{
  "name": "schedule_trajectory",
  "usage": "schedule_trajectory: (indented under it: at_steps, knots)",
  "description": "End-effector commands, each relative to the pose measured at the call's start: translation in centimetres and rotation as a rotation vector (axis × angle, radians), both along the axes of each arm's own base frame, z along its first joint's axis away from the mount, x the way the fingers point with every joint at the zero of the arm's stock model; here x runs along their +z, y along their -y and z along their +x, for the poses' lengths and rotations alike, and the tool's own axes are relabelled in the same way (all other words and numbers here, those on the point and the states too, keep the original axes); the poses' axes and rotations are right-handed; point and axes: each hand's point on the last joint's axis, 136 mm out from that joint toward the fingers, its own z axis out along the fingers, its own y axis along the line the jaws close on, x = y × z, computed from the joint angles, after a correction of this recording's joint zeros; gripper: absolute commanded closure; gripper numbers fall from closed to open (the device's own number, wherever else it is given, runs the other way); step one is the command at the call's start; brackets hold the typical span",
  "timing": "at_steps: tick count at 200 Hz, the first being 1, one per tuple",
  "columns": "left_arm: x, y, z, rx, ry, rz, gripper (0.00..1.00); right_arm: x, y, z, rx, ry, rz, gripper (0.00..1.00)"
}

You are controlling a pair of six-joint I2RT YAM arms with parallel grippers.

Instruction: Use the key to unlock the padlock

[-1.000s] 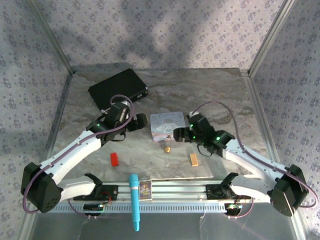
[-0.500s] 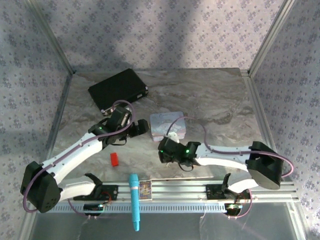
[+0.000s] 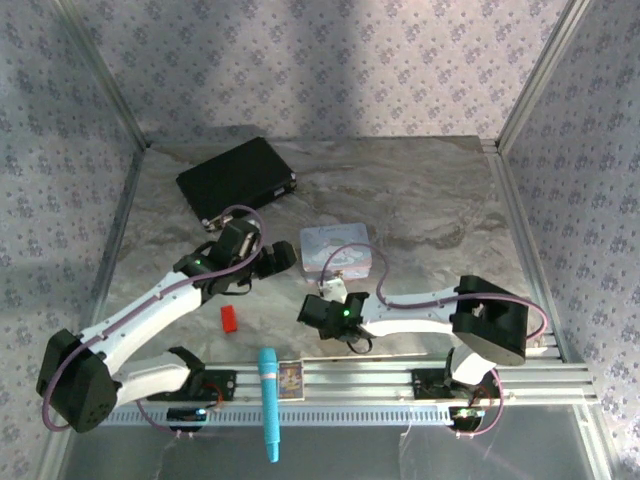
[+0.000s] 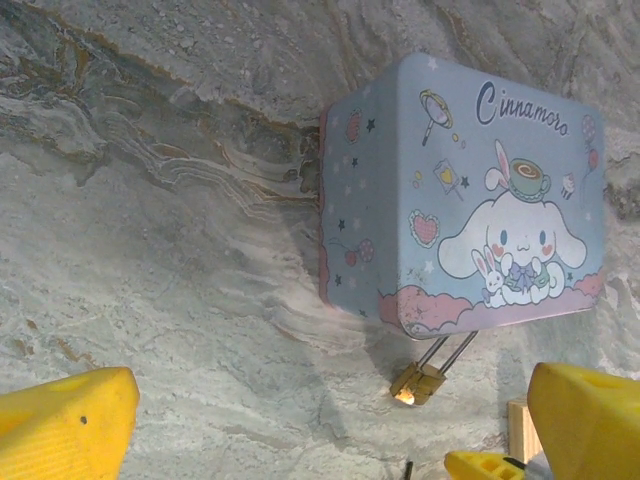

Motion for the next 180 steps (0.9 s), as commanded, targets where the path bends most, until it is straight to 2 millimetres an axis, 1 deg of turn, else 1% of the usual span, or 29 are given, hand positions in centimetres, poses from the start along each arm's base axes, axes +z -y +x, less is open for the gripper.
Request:
schedule_trajectory:
  at_steps: [1,20,26,44,48,61,104,109,114,124,129,130,131,133,137,155,180]
  knots:
    - [0.8,-0.1,-0.5,-0.001,0.021,-0.023,0.00,-0.4,1.2,-0.3,-0.035,-0.009,-0.044,0.45]
    - [0.6,-0.6,-0.6,0.022,0.025,-0.017,0.00,-0.9,1.2,-0.6,-0.027,-0.027,-0.041,0.48]
    - [0.6,-0.7,-0.6,0.031,0.026,-0.020,0.00,-1.0,1.1,-0.7,-0.022,-0.033,-0.039,0.51]
    - [0.4,-0.9,-0.7,0.039,0.021,-0.021,0.00,-1.0,1.2,-1.0,-0.018,-0.043,-0.044,0.52]
    - [0.3,-0.9,-0.7,0.039,0.021,-0.021,0.00,-1.1,1.3,-1.1,-0.020,-0.048,-0.045,0.55]
    - [0.2,-1.0,-0.7,0.041,0.017,-0.015,0.00,-1.4,1.5,-1.3,-0.021,-0.060,-0.043,0.57]
    - [0.0,-1.2,-0.6,0.057,0.016,-0.006,0.00,-2.0,1.6,-1.9,-0.020,-0.085,-0.057,0.59]
    - [0.0,-1.2,-0.6,0.058,0.016,-0.007,0.00,-2.1,1.5,-2.1,-0.019,-0.090,-0.054,0.64]
    - [-0.1,-1.3,-0.7,0.058,0.014,-0.006,0.00,-2.1,1.5,-2.1,-0.018,-0.093,-0.051,0.65]
    - [-0.1,-1.3,-0.7,0.061,0.013,-0.006,0.00,-2.3,1.6,-2.2,-0.018,-0.097,-0.046,0.72]
    - [-0.2,-1.3,-0.6,0.061,0.014,-0.005,0.00,-2.3,1.6,-2.3,-0.019,-0.100,-0.044,0.81]
    - [-0.2,-1.3,-0.7,0.060,0.013,-0.005,0.00,-2.3,1.6,-2.3,-0.019,-0.100,-0.044,0.81]
    - [-0.2,-1.3,-0.7,0.060,0.014,-0.004,0.00,-2.4,1.7,-2.3,-0.020,-0.101,-0.045,0.85]
    - [-0.2,-1.3,-0.6,0.062,0.014,-0.004,0.00,-2.4,1.7,-2.3,-0.021,-0.101,-0.046,0.89]
    - [-0.2,-1.3,-0.6,0.062,0.015,-0.003,0.00,-2.4,1.7,-2.3,-0.025,-0.103,-0.047,0.92]
    - [-0.1,-1.3,-0.5,0.065,0.017,-0.005,0.00,-2.4,1.6,-2.4,-0.017,-0.108,-0.036,0.91]
    - [-0.1,-1.3,-0.4,0.067,0.016,-0.001,0.00,-2.8,2.1,-2.4,-0.036,-0.120,-0.041,0.89]
